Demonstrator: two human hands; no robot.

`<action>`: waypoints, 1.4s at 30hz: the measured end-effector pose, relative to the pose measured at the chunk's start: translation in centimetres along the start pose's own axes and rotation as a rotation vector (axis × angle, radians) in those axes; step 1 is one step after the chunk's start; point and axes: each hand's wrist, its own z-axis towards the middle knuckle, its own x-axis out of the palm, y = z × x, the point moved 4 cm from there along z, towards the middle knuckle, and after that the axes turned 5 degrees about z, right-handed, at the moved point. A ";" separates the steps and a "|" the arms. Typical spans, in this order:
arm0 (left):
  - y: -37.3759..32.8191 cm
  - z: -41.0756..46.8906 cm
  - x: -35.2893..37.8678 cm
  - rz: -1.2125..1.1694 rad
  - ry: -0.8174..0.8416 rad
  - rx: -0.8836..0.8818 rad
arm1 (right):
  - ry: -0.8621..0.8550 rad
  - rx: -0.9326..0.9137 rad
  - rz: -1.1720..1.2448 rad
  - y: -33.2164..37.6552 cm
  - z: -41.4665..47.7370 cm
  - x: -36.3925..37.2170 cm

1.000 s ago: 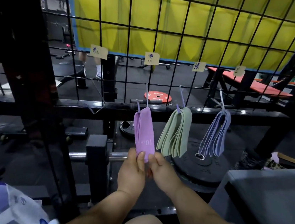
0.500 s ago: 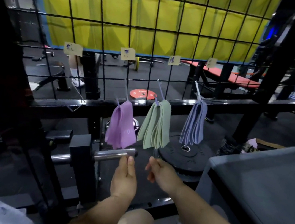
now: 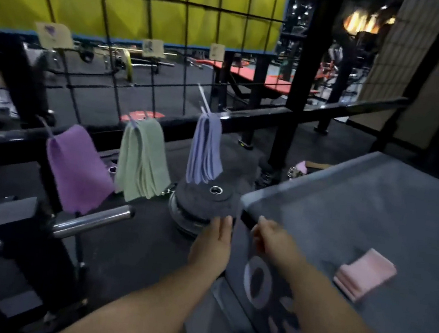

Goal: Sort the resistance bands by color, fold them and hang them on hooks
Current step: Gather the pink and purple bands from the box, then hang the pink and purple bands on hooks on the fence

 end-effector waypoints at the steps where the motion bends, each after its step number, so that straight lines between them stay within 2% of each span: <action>1: -1.1 0.2 1.3 0.003 0.041 0.027 | -0.043 0.017 -0.001 -0.4 0.1 -1.5; 4: -4.0 0.1 5.1 0.000 0.142 0.077 | -0.146 0.054 -0.051 -2.0 0.7 -6.2; 8: -7.3 -0.3 10.3 0.190 0.332 0.196 | -0.281 0.095 -0.175 -4.2 0.1 -12.4; 11: -9.0 -0.7 13.7 0.274 0.470 0.234 | -0.378 0.199 -0.190 -6.6 -1.0 -16.2; 14: -9.5 -1.1 16.4 0.311 0.550 0.241 | -0.406 0.322 -0.327 -8.8 -1.6 -18.9; 21: -10.0 -1.1 19.8 0.330 0.604 0.247 | -0.287 0.528 -0.542 -10.0 -2.2 -20.5; 25: -10.3 -1.3 20.7 0.349 0.595 0.279 | -0.250 0.584 -0.555 -10.4 -1.9 -20.0; 29: -10.3 -1.1 20.7 0.284 0.559 0.261 | -0.273 0.598 -0.466 -10.2 -1.9 -19.7; 33: -11.0 -0.5 20.4 0.175 0.486 0.218 | -0.342 0.541 -0.455 -8.7 -2.5 -19.9; 38: -12.0 -0.5 19.8 -0.109 0.492 0.077 | -0.424 0.212 -0.116 -7.1 -3.0 -19.6; 42: -13.1 0.0 18.3 -0.283 0.474 -0.005 | -0.506 0.099 0.003 -6.3 -3.3 -19.4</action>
